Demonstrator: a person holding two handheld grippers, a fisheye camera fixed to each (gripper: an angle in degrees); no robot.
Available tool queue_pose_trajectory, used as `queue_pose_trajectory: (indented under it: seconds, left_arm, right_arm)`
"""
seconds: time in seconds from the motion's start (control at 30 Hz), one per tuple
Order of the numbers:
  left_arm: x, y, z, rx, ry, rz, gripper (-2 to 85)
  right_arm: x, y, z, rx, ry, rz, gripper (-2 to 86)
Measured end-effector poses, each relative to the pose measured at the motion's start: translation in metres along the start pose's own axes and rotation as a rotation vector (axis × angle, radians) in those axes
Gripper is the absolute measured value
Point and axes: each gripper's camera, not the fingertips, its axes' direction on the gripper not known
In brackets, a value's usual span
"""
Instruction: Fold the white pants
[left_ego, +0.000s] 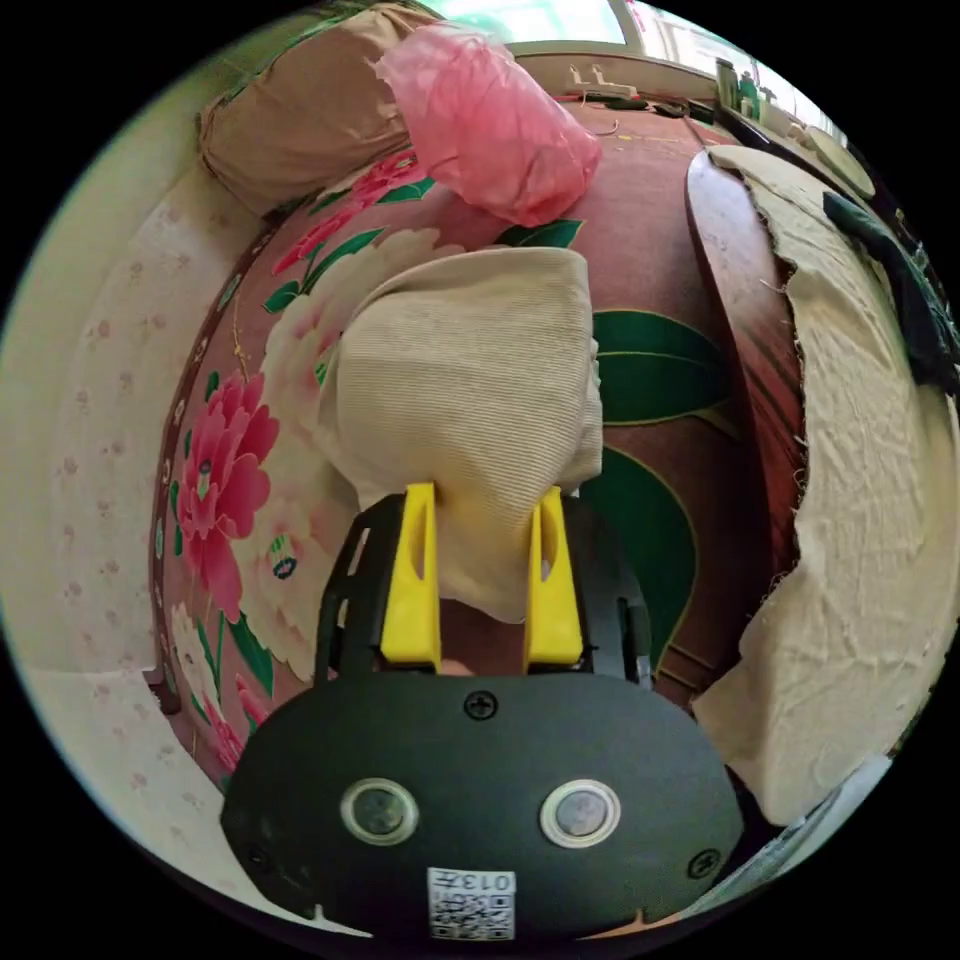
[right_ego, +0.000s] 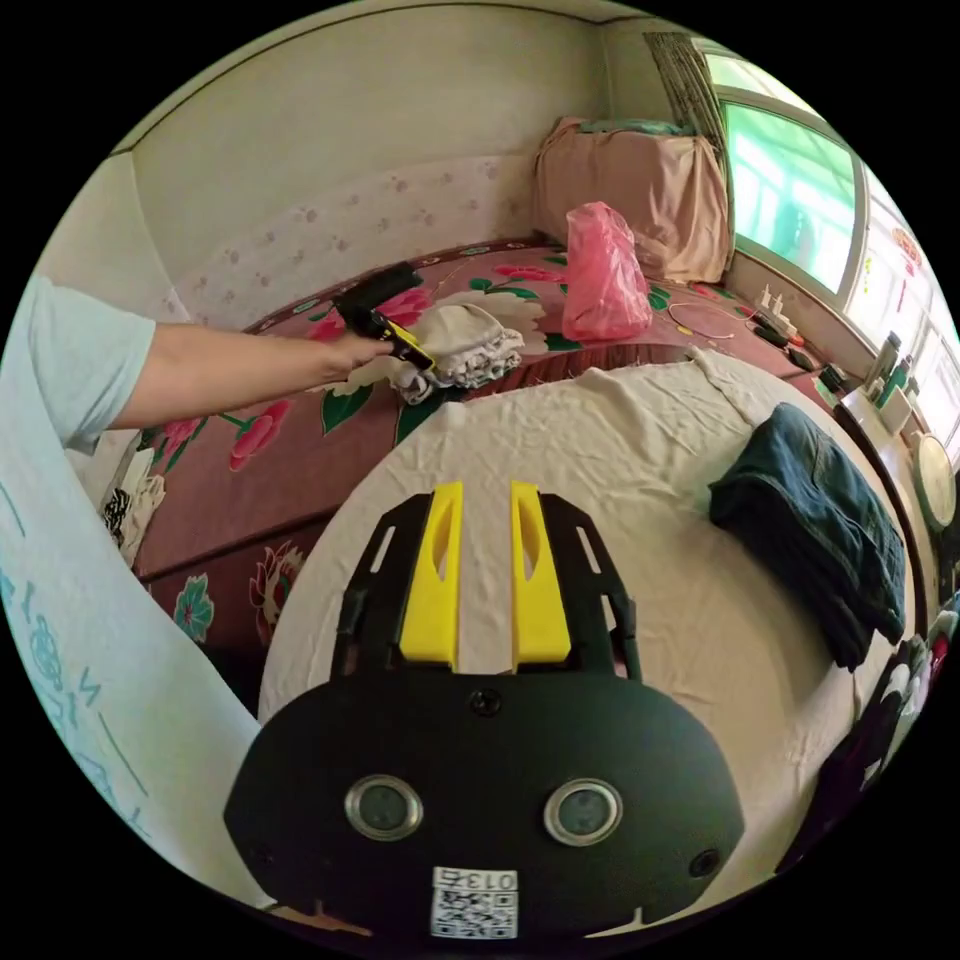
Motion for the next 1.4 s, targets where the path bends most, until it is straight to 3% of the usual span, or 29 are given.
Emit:
queue_pose_trajectory:
  seconds: [0.1, 0.17, 0.23, 0.37, 0.43, 0.53, 0.63, 0.77, 0.87, 1.0, 1.1, 1.17, 1.33, 1.4]
  left_arm:
    - [-0.041, 0.026, -0.002, 0.135, 0.147, 0.006, 6.0]
    - [-0.089, 0.067, -0.001, 0.270, 0.431, -0.101, 5.5]
    - [-0.113, 0.109, 0.002, 0.361, 0.597, -0.131, 5.4]
    - [-0.144, 0.224, 0.009, 0.418, 0.715, -0.164, 5.6]
    - [-0.154, 0.279, 0.033, 0.347, 0.785, -0.279, 6.1]
    - [-0.169, 0.358, 0.073, 0.177, 0.761, -0.444, 8.2]
    - [-0.202, 0.401, 0.077, 0.288, 0.703, -0.577, 11.0]
    - [-0.240, 0.380, 0.090, 0.284, 0.546, -0.471, 12.2]
    - [-0.265, 0.342, 0.112, 0.328, 0.593, -0.423, 13.2]
    - [-0.286, 0.300, 0.117, 0.458, 0.584, -0.375, 14.0]
    - [-0.290, 0.280, 0.108, 0.547, 0.646, -0.298, 16.0]
    - [-0.283, 0.281, 0.105, 0.570, 0.707, -0.254, 16.8]
    - [-0.237, 0.324, 0.155, 0.280, 0.794, -0.225, 17.1]
    - [-0.229, 0.352, 0.179, 0.217, 0.828, -0.331, 17.5]
  right_arm:
    - [-0.019, -0.041, 0.045, 0.014, -0.046, 0.051, 9.2]
    - [-0.030, -0.069, 0.076, 0.015, -0.068, 0.072, 9.7]
    - [-0.040, -0.099, 0.111, -0.006, -0.105, 0.091, 10.7]
    - [-0.063, -0.166, 0.187, -0.051, -0.141, 0.139, 12.9]
    - [-0.069, -0.190, 0.218, -0.068, -0.118, 0.175, 13.7]
    - [-0.074, -0.229, 0.277, -0.133, -0.190, 0.262, 15.4]
    - [-0.086, -0.263, 0.337, -0.246, -0.161, 0.285, 16.4]
    - [-0.105, -0.285, 0.383, -0.369, -0.262, 0.349, 8.9]
    - [-0.178, -0.304, 0.349, -0.269, -0.042, -0.012, 6.9]
    - [-0.300, -0.281, 0.258, 0.000, 0.190, -0.531, 6.4]
    - [-0.383, -0.218, 0.214, 0.101, 0.202, -0.871, 6.4]
    - [-0.419, -0.183, 0.208, 0.041, 0.138, -0.926, 6.4]
    - [-0.473, -0.120, 0.235, -0.180, 0.061, -0.755, 6.5]
    - [-0.500, -0.085, 0.252, -0.287, 0.017, -0.841, 6.0]
